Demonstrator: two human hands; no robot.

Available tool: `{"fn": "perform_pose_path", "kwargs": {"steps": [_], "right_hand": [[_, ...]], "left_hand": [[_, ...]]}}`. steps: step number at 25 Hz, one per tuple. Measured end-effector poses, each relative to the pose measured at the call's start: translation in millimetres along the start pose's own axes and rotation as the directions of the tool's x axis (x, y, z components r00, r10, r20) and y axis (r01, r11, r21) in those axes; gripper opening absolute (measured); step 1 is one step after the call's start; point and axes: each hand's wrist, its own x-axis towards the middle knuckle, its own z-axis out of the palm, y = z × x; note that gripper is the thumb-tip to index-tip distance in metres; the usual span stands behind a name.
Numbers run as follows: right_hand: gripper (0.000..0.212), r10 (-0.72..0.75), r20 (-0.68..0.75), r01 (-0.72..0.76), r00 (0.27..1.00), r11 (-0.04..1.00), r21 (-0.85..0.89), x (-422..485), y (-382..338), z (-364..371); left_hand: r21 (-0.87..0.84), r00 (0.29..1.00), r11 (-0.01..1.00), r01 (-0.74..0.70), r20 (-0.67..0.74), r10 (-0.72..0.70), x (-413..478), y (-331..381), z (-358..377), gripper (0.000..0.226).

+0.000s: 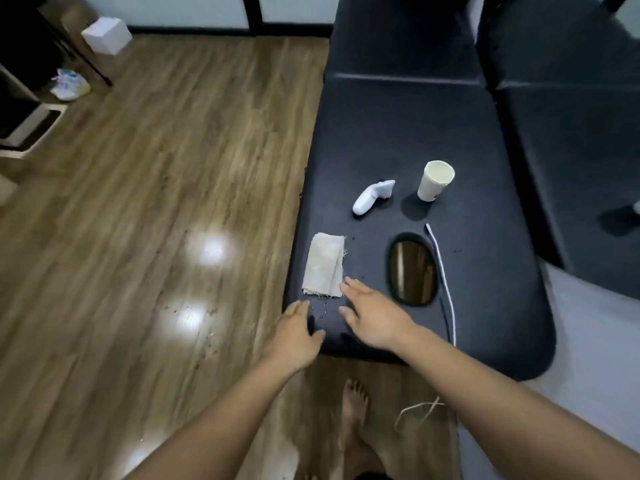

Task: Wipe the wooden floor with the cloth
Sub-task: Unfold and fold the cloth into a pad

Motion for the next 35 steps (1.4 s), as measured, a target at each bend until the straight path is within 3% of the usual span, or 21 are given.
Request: {"fn": "perform_pose_path", "kwargs": {"steps": [3, 7, 9, 11, 12, 14, 16, 19, 22, 25, 28, 32, 35], "right_hand": [[0.068, -0.033, 0.104, 0.058, 0.994, 0.966, -0.251, 61, 21, 17], [0.083, -0.070, 0.208, 0.136, 0.976, 0.937, -0.322, 106, 38, 30], [0.073, -0.052, 0.148, 0.097, 0.988, 0.945, -0.313, 113, 42, 33], [0.055, -0.087, 0.084, 0.108, 0.993, 0.952, -0.287, 121, 39, 34], [0.045, -0.107, 0.028, 0.111, 0.994, 0.957, -0.269, 122, 36, 31], [0.032, -0.117, -0.052, 0.104, 0.992, 0.971, -0.214, 125, 26, 19], [0.024, -0.149, -0.058, 0.137, 0.987, 0.976, -0.166, 120, 10, 12], [0.016, -0.182, -0.007, 0.182, 0.983, 0.982, 0.055, 91, -15, 20], [0.035, -0.155, 0.138, 0.115, 0.978, 0.957, 0.266, 57, -43, 40], [0.030, -0.282, 0.226, 0.180, 0.932, 0.905, 0.386, 20, -70, 69], [0.026, -0.306, 0.205, 0.172, 0.930, 0.853, 0.493, -17, -95, 96], [0.033, -0.224, 0.175, 0.084, 0.959, 0.813, 0.576, -63, -124, 134], [0.026, -0.109, 0.079, 0.038, 0.991, 0.791, 0.611, -111, -137, 166]], "left_hand": [[-0.008, 0.994, 0.994, 0.109, 0.013, -0.109, 38, 2, 19, 0.075], [-0.033, 0.960, 0.959, 0.281, 0.021, -0.280, 71, 3, 25, 0.081], [-0.052, 0.954, 0.952, 0.301, 0.014, -0.301, 78, 4, 22, 0.081], [-0.225, 0.923, 0.897, 0.380, 0.038, -0.382, 83, 1, 20, 0.076], [-0.375, 0.895, 0.821, 0.432, 0.062, -0.442, 81, 2, 18, 0.072], [-0.679, 0.832, 0.558, 0.477, 0.144, -0.537, 74, 5, 10, 0.060], [-0.839, 0.819, 0.331, 0.432, 0.211, -0.534, 59, 7, 1, 0.042], [-0.927, 0.855, 0.213, 0.308, 0.171, -0.490, 25, -1, -2, 0.016], [-0.922, 0.815, 0.253, 0.294, 0.103, -0.570, -25, -23, -2, 0.015], [-0.903, 0.810, 0.309, 0.299, 0.069, -0.582, -83, -47, 1, 0.021], [-0.912, 0.793, 0.329, 0.245, -0.007, -0.609, -133, -64, 0, 0.020], [-0.914, 0.798, 0.356, 0.196, -0.062, -0.599, -190, -103, 9, 0.030], [-0.882, 0.787, 0.429, 0.197, -0.119, -0.605, -235, -130, 19, 0.036]]}}
